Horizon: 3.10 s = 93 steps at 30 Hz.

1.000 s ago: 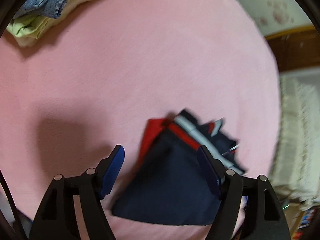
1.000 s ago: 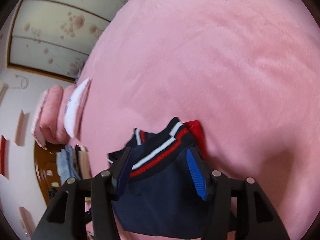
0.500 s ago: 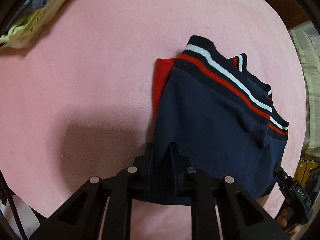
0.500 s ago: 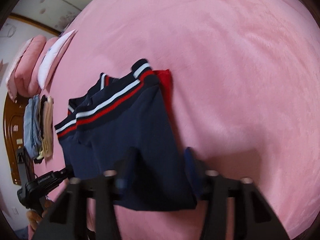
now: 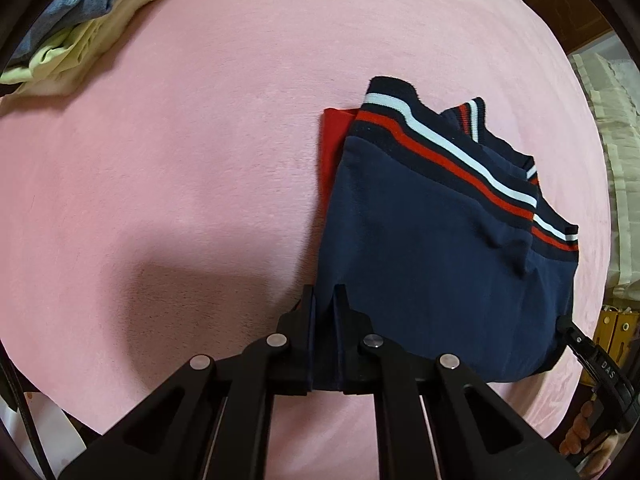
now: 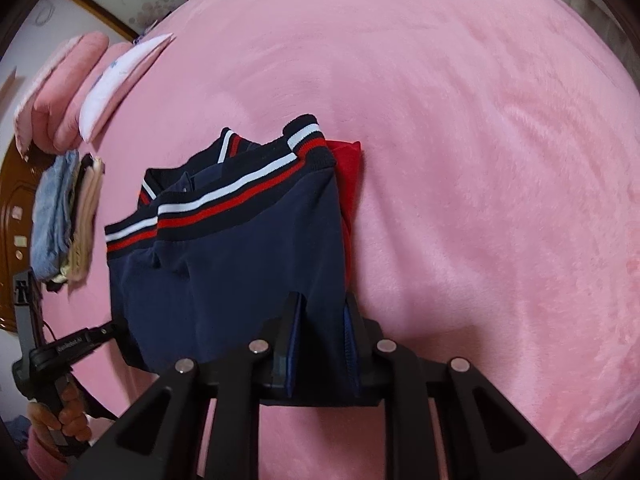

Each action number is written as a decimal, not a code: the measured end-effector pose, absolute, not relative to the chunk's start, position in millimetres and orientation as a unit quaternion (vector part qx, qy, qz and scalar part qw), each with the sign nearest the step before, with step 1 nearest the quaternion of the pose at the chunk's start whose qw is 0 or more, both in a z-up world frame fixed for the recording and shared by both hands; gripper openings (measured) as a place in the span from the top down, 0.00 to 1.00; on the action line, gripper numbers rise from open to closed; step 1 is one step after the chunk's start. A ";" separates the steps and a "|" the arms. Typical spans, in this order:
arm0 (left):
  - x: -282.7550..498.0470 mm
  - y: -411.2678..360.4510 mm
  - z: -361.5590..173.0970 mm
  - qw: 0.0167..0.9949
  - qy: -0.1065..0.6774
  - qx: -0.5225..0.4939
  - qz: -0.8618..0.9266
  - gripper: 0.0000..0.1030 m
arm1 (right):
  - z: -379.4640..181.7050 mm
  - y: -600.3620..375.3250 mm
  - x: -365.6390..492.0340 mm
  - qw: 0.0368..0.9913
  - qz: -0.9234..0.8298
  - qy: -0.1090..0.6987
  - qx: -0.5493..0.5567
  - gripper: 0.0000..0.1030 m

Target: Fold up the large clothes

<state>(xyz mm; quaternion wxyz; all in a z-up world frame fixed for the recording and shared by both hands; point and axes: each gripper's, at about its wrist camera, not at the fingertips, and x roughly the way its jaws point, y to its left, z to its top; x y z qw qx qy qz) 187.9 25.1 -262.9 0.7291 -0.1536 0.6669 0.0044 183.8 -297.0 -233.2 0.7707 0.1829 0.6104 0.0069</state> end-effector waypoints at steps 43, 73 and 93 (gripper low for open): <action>252.2 -25.0 -251.6 0.790 0.602 -0.113 -0.030 0.92 | -232.6 -295.7 218.0 0.849 0.060 0.479 0.216 0.99; 136.0 -28.7 -283.0 0.736 0.675 -0.047 0.014 0.89 | -252.5 -348.1 146.3 0.767 -0.053 0.599 0.223 1.00; 73.5 -10.8 -313.7 0.668 0.664 -0.327 0.081 0.38 | -261.2 -206.1 237.0 0.740 0.054 0.606 0.287 1.00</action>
